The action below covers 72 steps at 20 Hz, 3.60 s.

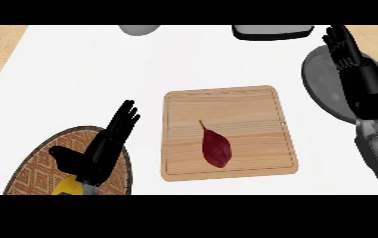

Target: Pick the pear from the cutting board and place it in the pan

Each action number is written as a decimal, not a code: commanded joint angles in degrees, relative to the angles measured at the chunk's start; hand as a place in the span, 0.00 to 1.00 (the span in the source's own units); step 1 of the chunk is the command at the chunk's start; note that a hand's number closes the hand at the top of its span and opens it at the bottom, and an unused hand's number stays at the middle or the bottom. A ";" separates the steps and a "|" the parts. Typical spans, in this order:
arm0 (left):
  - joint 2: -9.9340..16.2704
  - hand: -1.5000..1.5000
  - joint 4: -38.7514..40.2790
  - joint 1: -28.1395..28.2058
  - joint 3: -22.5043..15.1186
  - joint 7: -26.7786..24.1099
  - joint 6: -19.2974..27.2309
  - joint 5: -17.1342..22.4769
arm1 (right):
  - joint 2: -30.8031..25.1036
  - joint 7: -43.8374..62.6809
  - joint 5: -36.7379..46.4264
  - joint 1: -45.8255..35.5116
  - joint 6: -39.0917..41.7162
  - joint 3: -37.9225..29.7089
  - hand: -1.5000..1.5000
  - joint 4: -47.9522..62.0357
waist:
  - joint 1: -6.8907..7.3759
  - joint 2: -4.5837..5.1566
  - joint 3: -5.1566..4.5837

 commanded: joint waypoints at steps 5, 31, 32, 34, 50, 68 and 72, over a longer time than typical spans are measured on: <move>5.14 0.50 -1.28 -6.79 6.24 2.18 5.47 -4.17 | 14.38 -0.98 -19.72 -5.18 18.81 5.49 1.00 1.39 | 8.40 0.48 -1.21; 5.07 0.50 0.71 -12.54 12.16 11.80 10.29 -6.07 | 4.81 -27.54 21.35 -27.89 36.73 17.74 0.00 31.41 | 2.65 -0.75 -2.09; 7.00 0.50 -2.30 -11.38 13.08 14.42 10.02 -5.37 | 1.87 -28.48 21.86 -28.67 40.05 17.93 0.00 31.04 | 2.83 -0.91 -2.07; 7.41 0.50 -1.24 -11.92 13.76 12.98 8.52 -5.39 | 6.19 -27.77 25.12 -31.30 38.48 19.90 0.00 34.82 | 3.30 -0.65 -2.06; 5.51 0.50 -4.62 -9.00 15.12 15.13 9.11 -6.92 | -0.17 -23.07 41.78 -25.83 43.20 31.74 0.00 15.49 | 1.75 -1.11 -2.06; 2.44 0.50 -4.87 -9.65 17.57 16.62 6.06 -10.43 | 12.41 -7.95 53.63 -17.65 50.91 23.86 0.00 4.90 | 1.92 -0.99 -2.06; 1.34 0.50 -2.88 -8.59 18.24 13.87 5.09 -11.22 | 16.68 -6.89 58.43 -15.11 47.96 25.73 0.00 6.86 | 1.98 -0.93 -2.06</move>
